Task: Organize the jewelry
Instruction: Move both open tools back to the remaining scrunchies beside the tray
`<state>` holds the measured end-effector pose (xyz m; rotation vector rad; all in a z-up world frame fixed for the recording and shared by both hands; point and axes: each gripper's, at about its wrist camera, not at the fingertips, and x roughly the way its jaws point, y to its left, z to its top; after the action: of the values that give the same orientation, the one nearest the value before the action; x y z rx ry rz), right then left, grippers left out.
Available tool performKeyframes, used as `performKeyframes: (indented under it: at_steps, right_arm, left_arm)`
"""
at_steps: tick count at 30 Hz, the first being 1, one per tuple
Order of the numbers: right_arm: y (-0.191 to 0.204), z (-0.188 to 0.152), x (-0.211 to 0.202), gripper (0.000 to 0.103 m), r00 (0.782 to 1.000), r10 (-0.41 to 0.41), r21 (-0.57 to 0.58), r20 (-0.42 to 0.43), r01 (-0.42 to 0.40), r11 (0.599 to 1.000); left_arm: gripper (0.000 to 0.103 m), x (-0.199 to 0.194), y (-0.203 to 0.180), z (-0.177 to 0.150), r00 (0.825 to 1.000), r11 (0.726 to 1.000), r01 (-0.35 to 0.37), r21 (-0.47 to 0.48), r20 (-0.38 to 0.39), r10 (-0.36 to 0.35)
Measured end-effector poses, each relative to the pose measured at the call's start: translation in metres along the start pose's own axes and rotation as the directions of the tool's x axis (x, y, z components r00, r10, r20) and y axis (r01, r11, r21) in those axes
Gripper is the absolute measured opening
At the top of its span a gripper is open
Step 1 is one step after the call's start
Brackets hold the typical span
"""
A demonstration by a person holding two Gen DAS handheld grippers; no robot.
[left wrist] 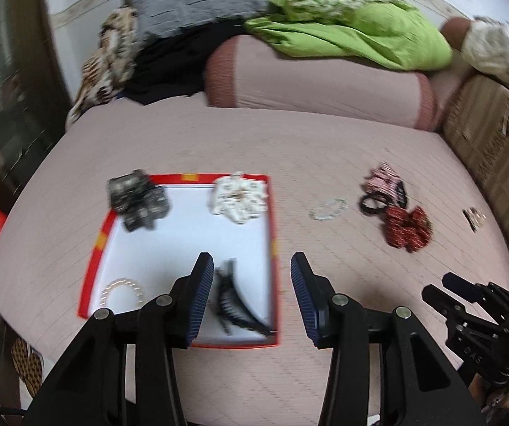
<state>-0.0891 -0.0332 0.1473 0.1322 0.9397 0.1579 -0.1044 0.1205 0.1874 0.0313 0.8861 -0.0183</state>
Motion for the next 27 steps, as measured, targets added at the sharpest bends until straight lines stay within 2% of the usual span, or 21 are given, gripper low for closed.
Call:
performKeyframes:
  at_steps: [7,17,24,27]
  right_arm:
    - [-0.051,-0.01,-0.002,0.048,0.999,-0.052,0.087,-0.014,0.053,0.995]
    - [-0.107,-0.013,-0.01,0.048,0.994,-0.109,0.179,-0.014,0.11,0.978]
    - [-0.131,-0.013,-0.006,0.048,0.991,-0.13,0.209,-0.029,0.133,0.969]
    - [-0.142,-0.015,-0.004,0.048,0.99,-0.135,0.224,-0.037,0.14,0.964]
  left_arm:
    - [0.044,0.012,-0.058,0.009,0.998,0.993,0.066,0.1,-0.029,-0.063]
    - [0.045,0.036,-0.117,0.02,0.989,0.975,0.136,0.177,-0.085,-0.122]
    - [0.045,0.049,-0.132,0.028,0.986,0.968,0.153,0.198,-0.099,-0.136]
    - [0.045,0.061,-0.132,0.03,0.986,0.971,0.14,0.195,-0.112,-0.12]
